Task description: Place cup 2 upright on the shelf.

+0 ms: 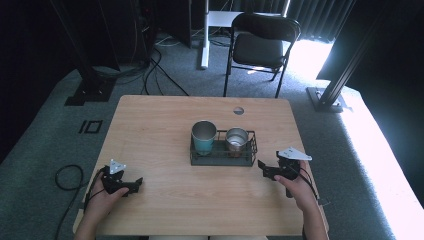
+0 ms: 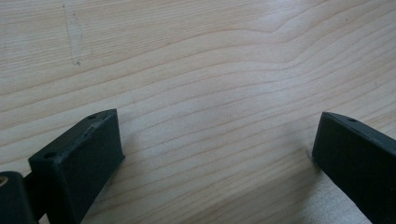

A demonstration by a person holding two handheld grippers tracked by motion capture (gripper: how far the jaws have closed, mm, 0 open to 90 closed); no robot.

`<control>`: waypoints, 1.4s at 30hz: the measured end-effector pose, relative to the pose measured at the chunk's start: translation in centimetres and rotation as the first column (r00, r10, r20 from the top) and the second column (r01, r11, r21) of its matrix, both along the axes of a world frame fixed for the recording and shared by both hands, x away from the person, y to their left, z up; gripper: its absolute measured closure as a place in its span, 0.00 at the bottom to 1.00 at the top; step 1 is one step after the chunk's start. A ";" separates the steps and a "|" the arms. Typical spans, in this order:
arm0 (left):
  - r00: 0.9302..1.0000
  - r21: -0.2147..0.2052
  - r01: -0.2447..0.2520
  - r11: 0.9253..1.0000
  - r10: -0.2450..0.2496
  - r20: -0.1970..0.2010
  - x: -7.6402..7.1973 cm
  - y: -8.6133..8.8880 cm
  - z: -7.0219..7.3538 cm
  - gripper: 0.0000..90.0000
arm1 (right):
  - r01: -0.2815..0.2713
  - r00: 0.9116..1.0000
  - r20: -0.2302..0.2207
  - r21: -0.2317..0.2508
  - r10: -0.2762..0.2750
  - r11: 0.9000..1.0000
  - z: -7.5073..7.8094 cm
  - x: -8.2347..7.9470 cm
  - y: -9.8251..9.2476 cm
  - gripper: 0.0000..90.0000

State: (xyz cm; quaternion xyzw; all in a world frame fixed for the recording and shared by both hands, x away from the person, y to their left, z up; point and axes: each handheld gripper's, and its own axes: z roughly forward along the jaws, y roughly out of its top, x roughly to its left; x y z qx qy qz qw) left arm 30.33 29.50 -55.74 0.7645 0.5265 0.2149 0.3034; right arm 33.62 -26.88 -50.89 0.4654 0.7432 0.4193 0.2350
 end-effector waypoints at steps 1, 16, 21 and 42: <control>1.000 0.000 0.000 1.000 0.000 0.000 0.0 0.0 0.0 0.03 | 0.005 1.000 -0.003 0.000 -0.005 1.000 -0.1 0.0 -0.1 0.14; 1.000 0.000 0.000 1.000 0.000 0.000 0.0 0.0 0.0 0.03 | 0.094 0.995 -0.025 -0.020 -0.094 0.995 -1.8 -0.8 -2.1 0.14; 1.000 -0.001 0.000 1.000 0.000 0.000 0.0 0.0 0.0 0.03 | 0.112 0.993 -0.041 -0.031 -0.113 0.993 -2.3 -1.2 -2.6 0.14; 1.000 -0.001 0.000 1.000 0.000 0.000 0.0 0.0 0.0 0.03 | 0.200 0.975 -0.081 -0.061 -0.205 0.978 -3.6 -2.7 -4.1 0.14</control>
